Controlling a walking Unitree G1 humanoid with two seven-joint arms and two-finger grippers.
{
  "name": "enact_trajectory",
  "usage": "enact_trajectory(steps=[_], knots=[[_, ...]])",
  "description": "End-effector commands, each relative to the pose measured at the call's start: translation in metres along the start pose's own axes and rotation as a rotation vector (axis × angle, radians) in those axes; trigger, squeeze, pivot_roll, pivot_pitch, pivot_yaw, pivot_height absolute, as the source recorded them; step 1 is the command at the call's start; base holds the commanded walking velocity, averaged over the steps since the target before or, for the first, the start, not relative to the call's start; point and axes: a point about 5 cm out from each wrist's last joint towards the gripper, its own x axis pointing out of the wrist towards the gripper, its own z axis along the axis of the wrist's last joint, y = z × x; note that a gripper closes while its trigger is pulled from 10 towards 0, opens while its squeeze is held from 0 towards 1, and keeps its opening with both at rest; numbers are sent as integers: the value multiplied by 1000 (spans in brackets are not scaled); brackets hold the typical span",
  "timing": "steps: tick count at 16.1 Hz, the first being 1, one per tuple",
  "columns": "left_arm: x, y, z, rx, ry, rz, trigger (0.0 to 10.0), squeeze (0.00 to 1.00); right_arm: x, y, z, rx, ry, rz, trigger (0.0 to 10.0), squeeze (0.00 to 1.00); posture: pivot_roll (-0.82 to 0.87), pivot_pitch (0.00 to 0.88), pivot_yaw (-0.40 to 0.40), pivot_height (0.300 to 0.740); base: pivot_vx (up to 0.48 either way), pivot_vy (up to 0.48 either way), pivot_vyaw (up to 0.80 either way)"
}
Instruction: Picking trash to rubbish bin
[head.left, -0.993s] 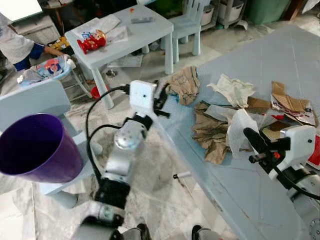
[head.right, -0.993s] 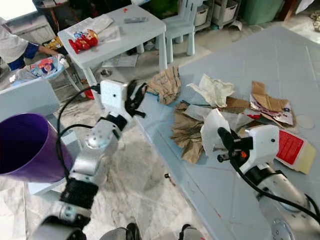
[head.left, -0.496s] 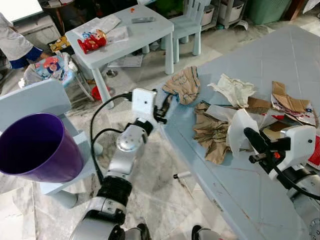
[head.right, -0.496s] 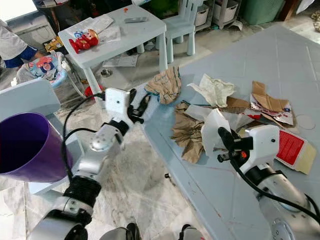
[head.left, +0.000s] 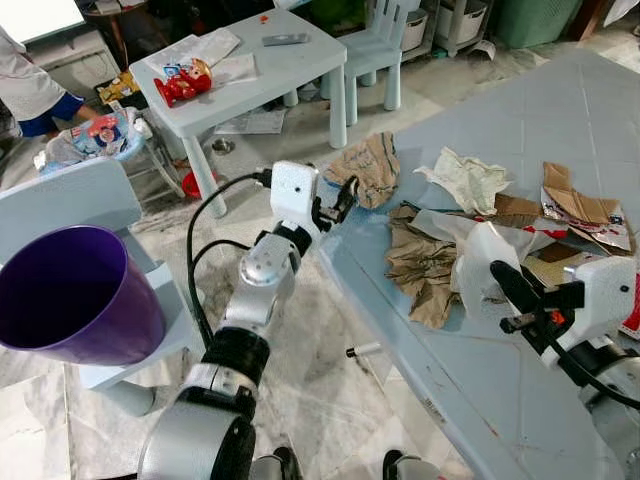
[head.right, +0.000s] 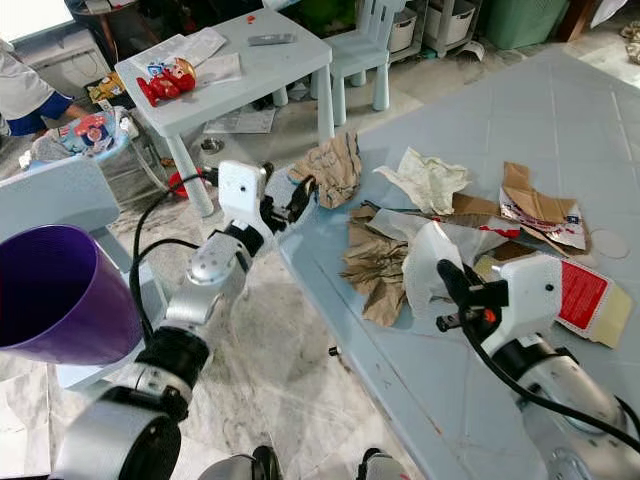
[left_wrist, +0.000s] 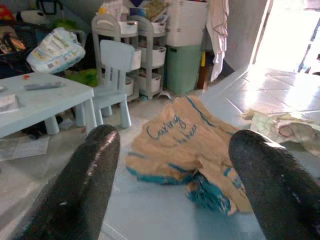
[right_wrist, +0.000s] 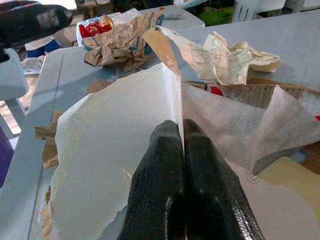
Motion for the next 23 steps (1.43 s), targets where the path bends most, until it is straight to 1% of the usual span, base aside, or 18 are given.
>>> enact_trajectory(steps=[1, 3, 4, 5, 6, 7, 8, 10, 13, 14, 18, 23], knots=[[4, 1, -1, 25, 15, -13, 10000, 1000, -7, -2, 7, -23, -11, -22, 0, 0, -277, 224, 42, 740, 0, 0, 0], [6, 3, -3, 39, 39, -6, 10000, 1000, -11, -4, 10, -33, -10, -37, 0, 0, -296, 231, 42, 740, 0, 0, 0], [8, 3, -5, 18, 52, -22, 10000, 1000, -15, -5, 11, -38, -7, -46, 0, 0, -313, 238, 41, 740, 0, 0, 0], [10, 1, -5, 9, 59, -38, 10000, 882, -17, -5, 12, -39, -6, -47, 0, 0, -324, 243, 39, 740, 0, 0, 0], [10, 0, -5, 8, 63, -45, 10000, 882, -17, -5, 13, -40, -6, -48, 0, 0, -324, 243, 39, 740, 0, 0, 0], [11, -2, -6, 7, 72, -56, 10000, 541, -18, -4, 14, -39, -7, -46, 0, 0, -332, 245, 38, 740, 0, 0, 0], [13, -8, -8, 4, 82, -82, 10000, 0, -19, -1, 17, -33, -10, -39, 0, 0, -341, 248, 38, 740, 0, 0, 0], [14, -17, -11, -6, 90, -115, 10000, 0, -19, 4, 22, -27, -19, -26, 0, 0, -354, 254, 35, 740, 0, 0, 0], [16, -21, -14, -12, 111, -125, 10000, 0, -20, 9, 21, -17, -10, -12, 0, 0, -365, 263, 33, 740, 0, 0, 0], [15, -21, -16, -16, 126, -133, 0, 0, -20, 13, 20, -5, -4, -2, 0, 0, -369, 268, 35, 740, 0, 0, 0], [15, -17, -15, -20, 119, -135, 0, 0, -21, 17, 19, 11, 9, 3, 0, 0, -359, 275, 38, 740, 0, 0, 0], [15, -13, -13, -17, 103, -140, 0, 0, -17, 20, 17, 25, 12, 13, 0, 0, -343, 274, 43, 740, 0, 0, 0]])
